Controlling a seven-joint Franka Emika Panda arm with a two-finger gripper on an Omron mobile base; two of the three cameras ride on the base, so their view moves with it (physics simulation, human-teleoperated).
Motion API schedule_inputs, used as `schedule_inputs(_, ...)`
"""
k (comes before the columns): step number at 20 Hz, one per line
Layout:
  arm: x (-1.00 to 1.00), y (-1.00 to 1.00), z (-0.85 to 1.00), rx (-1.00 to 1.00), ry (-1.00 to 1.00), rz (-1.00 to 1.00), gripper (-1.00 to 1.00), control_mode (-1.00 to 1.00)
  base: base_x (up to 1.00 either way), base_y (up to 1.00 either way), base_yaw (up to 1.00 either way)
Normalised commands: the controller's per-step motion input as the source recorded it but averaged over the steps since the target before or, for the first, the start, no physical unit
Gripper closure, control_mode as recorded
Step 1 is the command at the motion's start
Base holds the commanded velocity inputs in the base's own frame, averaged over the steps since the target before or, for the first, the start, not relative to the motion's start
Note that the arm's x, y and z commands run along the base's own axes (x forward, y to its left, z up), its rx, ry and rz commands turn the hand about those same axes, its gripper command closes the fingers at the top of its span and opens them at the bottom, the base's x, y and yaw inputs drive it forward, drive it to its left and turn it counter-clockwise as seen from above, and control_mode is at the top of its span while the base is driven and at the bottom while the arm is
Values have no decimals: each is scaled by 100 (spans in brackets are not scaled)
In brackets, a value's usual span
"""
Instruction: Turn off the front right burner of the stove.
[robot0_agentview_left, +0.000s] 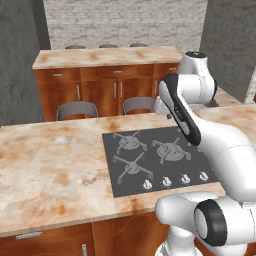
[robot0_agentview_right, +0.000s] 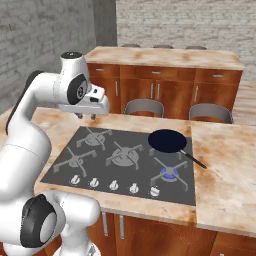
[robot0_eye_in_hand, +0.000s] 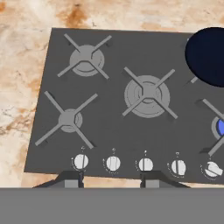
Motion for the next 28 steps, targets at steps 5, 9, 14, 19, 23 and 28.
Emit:
schedule_inputs(5, -14, -5, -13, 0, 0, 0, -100, -100, 0, 0, 0)
schedule_inputs(9, -2, -48, -49, 0, 18, 0, -100, -100, 0, 0, 0)
schedule_inputs(14, 0, -70, -39, 0, 22, 1, -100, -100, 0, 0, 0)
schedule_inputs(19, 0, -82, -24, 0, 12, 14, -100, -100, 0, 0, 0)
schedule_inputs(23, -2, -66, -29, 0, 7, 28, -100, -100, 0, 0, 0)
schedule_inputs(28, -7, -31, -35, 0, 6, 36, -100, -100, 0, 0, 0)
